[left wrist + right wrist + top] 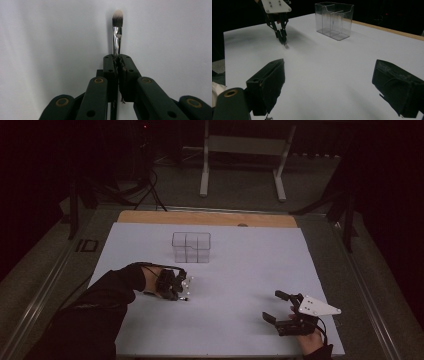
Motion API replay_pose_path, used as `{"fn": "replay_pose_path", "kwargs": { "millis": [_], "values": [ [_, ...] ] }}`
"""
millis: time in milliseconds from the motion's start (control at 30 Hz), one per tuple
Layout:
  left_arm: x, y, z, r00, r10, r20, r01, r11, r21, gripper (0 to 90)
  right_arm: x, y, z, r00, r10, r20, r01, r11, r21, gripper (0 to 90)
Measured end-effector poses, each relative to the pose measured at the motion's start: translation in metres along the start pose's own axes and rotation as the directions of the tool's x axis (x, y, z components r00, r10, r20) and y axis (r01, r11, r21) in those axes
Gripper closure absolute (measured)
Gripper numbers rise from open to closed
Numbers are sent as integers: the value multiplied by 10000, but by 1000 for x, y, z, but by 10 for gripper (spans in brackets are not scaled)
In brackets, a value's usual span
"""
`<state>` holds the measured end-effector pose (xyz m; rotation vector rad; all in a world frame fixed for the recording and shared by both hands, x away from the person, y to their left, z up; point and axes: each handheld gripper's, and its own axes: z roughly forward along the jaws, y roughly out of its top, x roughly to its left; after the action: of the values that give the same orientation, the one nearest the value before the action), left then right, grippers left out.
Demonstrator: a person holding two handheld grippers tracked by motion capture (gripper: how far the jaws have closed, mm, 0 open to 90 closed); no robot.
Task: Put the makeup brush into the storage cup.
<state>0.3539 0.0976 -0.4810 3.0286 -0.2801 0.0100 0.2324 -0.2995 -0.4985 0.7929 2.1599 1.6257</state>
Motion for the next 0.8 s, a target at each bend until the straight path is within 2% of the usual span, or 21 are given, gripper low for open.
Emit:
{"fn": "replay_pose_path", "kwargs": {
  "millis": [67,100,267,333,433,600,733,800],
  "values": [
    [1,-1,-8,10000,56,-75,-59,9994,-327,862,0,0,0,10000,5,9,-5,10000,-5,113],
    [1,-1,-13,9999,-88,-86,83,9983,-574,863,0,0,0,10000,-3,16,3,10000,-5,113],
    [3,-1,-29,9984,-555,63,558,9957,-735,863,0,0,0,10000,1,21,-1,10000,17,113],
    [3,-2,-34,9985,-543,-23,539,9949,-854,863,0,0,0,10000,2,29,-2,10000,-3,113],
    [2,-5,-42,9975,-694,-88,677,9892,-1298,863,0,0,0,10000,0,33,0,10000,-19,113],
    [2,-14,-55,9927,-1199,-137,1147,9728,-2014,863,0,0,-1,10000,21,47,-21,10000,-31,113],
    [1,-19,-63,9873,-1583,-158,1488,9539,-2605,863,0,0,-1,10000,26,51,-26,10000,-29,113],
    [1,-21,-68,9844,-1733,-295,1578,9452,-2859,863,0,0,-1,10000,28,42,-28,10000,-31,113]
  ]
}}
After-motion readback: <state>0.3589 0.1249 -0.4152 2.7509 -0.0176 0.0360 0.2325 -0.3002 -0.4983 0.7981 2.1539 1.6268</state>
